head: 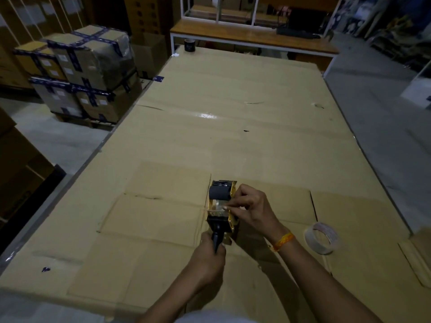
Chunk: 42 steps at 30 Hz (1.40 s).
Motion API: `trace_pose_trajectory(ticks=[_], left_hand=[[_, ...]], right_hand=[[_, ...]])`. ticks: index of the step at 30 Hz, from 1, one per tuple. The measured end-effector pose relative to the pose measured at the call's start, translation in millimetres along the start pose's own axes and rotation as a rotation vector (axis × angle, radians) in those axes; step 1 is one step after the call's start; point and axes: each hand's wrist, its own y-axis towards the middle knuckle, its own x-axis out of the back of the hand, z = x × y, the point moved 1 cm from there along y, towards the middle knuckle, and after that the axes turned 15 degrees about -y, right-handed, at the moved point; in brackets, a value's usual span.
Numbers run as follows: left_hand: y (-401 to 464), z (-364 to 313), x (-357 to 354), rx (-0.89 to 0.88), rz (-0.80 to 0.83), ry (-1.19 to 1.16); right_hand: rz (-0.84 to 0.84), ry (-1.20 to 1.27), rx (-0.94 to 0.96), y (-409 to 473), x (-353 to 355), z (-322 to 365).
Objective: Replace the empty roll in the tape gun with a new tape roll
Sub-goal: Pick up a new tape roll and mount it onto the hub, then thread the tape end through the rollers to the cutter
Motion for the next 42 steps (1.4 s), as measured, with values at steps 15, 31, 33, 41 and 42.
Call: trace_pose_trajectory(ticks=[15, 31, 33, 41, 42], left_hand=[[-19.7, -16.4, -15.8, 0.013, -0.019, 0.093], [-38.6, -30.6, 0.5, -0.054, -0.070, 0.169], [-38.1, -30.5, -0.4, -0.040, -0.089, 0.157], [-32.7, -18.3, -4.6, -0.093, -0.125, 0.081], [-31.7, -17.1, -4.4, -0.102, -0.118, 0.077]], right_hand=[[-0.091, 0.341, -0.204, -25.2, 3.7, -2.5], [-0.113, 0.003, 0.182, 7.6, 34.8, 20.1], [-0.109, 0.060, 0.156, 9.8, 32.3, 24.9], [-0.174, 0.467, -0.359, 0.1, 19.5, 28.6], [-0.177, 0.502, -0.397, -1.1, 16.7, 28.6]])
